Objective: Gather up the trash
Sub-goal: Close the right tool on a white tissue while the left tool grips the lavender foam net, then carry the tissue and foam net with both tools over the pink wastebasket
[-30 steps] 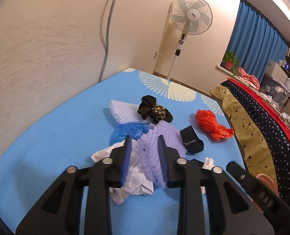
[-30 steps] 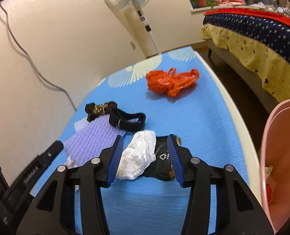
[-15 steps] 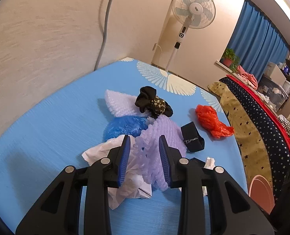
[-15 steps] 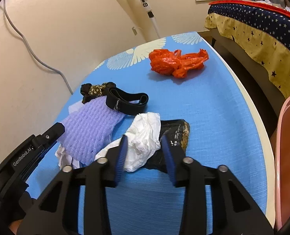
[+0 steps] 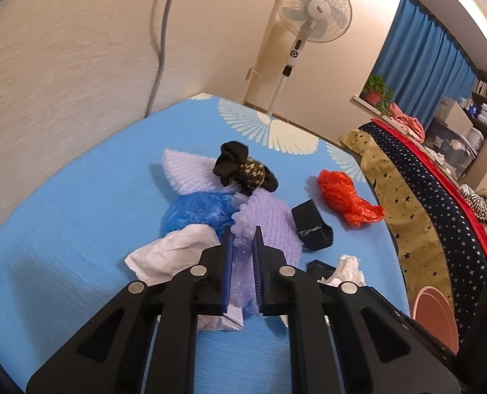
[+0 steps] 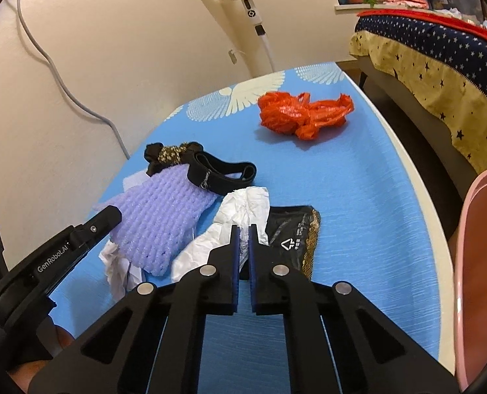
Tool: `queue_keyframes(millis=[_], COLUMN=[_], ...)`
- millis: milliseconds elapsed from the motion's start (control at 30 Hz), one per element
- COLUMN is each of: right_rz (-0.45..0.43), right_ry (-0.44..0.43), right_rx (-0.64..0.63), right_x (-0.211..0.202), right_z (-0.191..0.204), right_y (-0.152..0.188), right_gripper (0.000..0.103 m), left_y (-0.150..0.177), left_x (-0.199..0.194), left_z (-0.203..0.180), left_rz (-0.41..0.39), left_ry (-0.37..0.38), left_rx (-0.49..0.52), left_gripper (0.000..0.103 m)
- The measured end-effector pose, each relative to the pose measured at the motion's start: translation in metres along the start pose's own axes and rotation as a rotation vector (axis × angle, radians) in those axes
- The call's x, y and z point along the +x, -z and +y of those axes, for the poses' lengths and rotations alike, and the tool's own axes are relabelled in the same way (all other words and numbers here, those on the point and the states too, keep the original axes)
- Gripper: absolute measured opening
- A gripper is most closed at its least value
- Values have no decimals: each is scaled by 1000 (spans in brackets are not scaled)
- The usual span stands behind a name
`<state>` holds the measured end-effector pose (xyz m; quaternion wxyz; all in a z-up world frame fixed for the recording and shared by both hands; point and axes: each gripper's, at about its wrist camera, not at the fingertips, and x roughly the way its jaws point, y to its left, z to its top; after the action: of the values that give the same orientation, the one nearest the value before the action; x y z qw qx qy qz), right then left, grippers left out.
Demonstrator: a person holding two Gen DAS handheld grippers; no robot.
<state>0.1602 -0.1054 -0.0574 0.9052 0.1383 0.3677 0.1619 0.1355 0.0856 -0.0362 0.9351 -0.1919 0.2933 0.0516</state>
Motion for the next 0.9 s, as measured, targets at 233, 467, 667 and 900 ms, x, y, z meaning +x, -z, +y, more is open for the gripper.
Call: queue_keyframes(millis=[233,467,667,900], right_rz=[-51,-105,-150,-199], right_ry=[22,50,72,96], right_rx=[-14,-22,-33,-40], right_x=[-23,-56,-88,-126], right_z=[0,0,0,-3], right_y=[-6,-8,-7,-6], right_gripper=[5,5,5,5], left_y=[-5,-9,-8,-4], left_x=[-19,-43,-72,-98], left_z=[-12,-22,-32,-41], left_rz=[-36,-65,-97,-114], left_ry=[31,57,78,106], left_rx=[48,94,132,160], left_gripper=[10,9,9,9])
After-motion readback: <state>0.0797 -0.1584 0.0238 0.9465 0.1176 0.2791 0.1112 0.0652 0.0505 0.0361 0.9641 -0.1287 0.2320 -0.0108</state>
